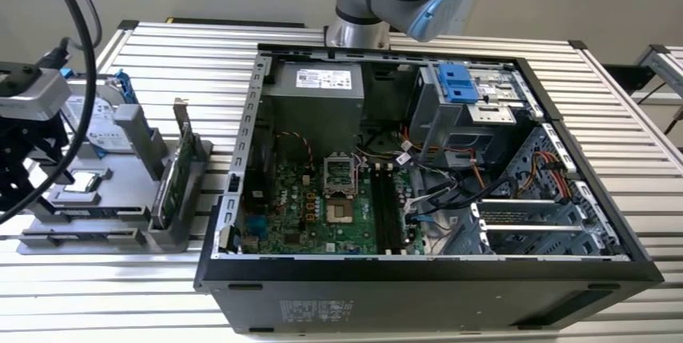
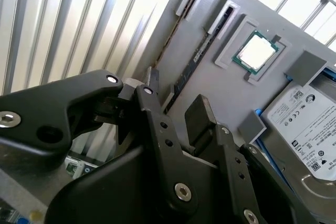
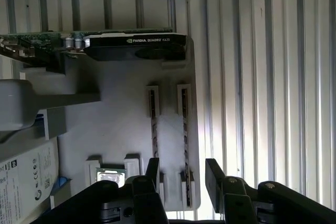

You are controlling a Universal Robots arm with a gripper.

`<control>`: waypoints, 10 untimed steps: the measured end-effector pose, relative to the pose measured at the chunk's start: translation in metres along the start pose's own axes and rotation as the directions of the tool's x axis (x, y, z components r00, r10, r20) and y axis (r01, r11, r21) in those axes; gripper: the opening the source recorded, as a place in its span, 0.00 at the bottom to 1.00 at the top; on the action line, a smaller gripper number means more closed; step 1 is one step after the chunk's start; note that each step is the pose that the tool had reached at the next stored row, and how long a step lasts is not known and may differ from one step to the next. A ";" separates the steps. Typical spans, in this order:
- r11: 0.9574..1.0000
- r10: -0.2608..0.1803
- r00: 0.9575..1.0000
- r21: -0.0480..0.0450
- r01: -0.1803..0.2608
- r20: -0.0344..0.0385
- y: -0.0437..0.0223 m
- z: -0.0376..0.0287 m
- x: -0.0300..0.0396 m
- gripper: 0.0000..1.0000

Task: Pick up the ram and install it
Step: 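Pick up the ram and move it above insertion slot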

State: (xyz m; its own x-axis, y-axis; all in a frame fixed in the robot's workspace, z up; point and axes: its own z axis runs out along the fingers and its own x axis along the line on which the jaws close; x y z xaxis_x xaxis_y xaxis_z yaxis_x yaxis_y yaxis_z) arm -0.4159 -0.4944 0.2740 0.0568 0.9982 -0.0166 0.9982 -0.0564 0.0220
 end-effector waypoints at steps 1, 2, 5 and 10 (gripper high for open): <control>1.000 0.000 1.000 0.000 0.000 0.000 0.0000 0.0004 0.0000 1.00; 1.000 0.000 1.000 0.000 0.000 0.000 0.0000 0.0005 0.0000 1.00; 1.000 0.000 1.000 0.000 0.000 0.000 0.0000 0.0008 0.0000 1.00; 1.000 0.000 1.000 0.000 0.000 0.000 0.0000 0.0018 0.0000 1.00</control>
State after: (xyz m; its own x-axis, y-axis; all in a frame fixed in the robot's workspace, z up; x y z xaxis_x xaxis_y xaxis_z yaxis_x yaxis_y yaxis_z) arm -0.4159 -0.4944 0.2722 0.0567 0.9983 -0.0165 0.9982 -0.0564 0.0222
